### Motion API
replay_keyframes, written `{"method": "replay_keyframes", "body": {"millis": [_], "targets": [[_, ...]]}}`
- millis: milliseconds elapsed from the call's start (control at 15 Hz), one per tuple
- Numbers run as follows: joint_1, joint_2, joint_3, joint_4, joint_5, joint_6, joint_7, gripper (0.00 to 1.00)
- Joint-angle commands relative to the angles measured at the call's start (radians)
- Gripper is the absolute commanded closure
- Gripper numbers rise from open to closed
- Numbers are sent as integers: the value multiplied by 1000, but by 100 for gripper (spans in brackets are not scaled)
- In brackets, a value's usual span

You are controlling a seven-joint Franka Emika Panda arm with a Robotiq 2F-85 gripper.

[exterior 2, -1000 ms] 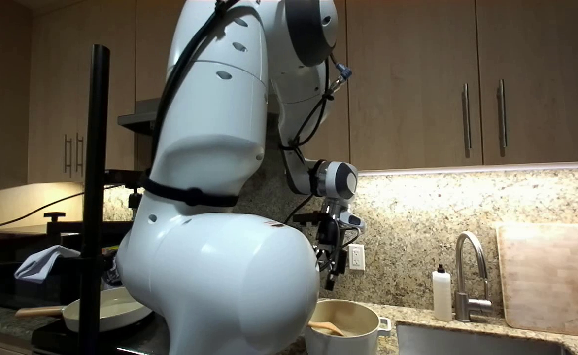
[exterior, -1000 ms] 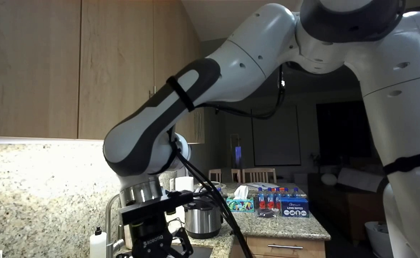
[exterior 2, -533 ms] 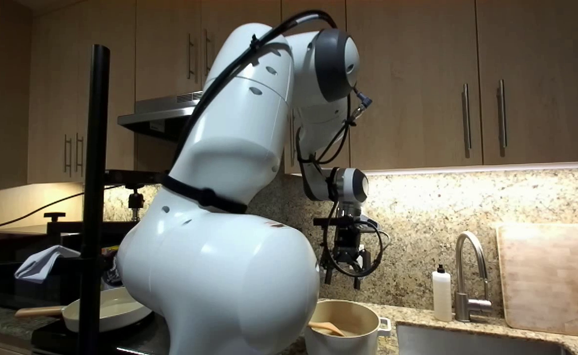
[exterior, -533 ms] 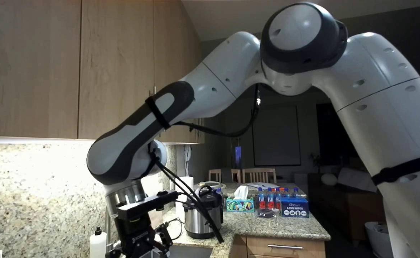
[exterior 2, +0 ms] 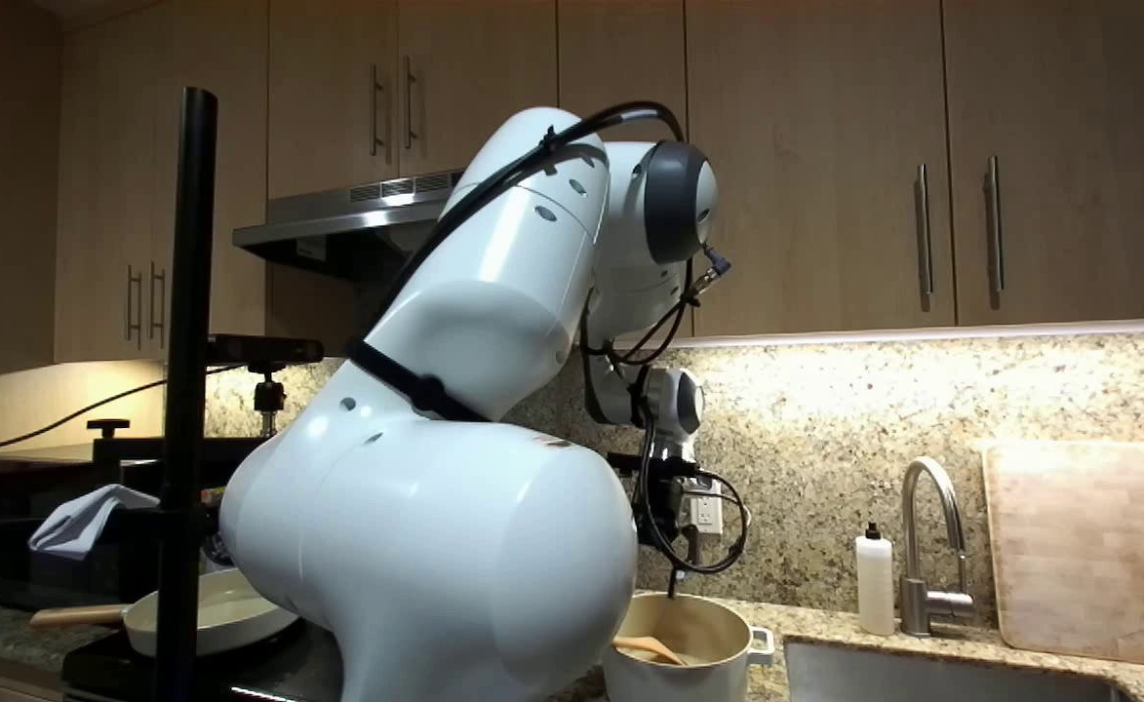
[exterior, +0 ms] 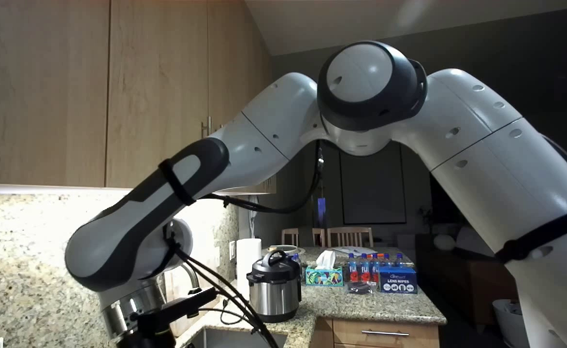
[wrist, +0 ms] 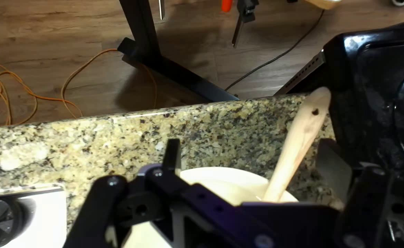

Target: Use the spatula to stir the pot

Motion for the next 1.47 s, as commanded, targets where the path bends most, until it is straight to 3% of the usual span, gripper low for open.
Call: {"method": "replay_keyframes", "body": {"millis": [0, 533, 933, 1267, 1400], "targets": [[32, 30, 22, 21, 19, 5, -8, 0], [40, 133, 40, 35, 96, 204, -49, 0], [37, 154, 12, 60, 79, 165, -17, 0], [39, 122, 15, -16, 112, 219, 20, 0], [43, 118, 22, -61, 148, 294, 42, 0]]}}
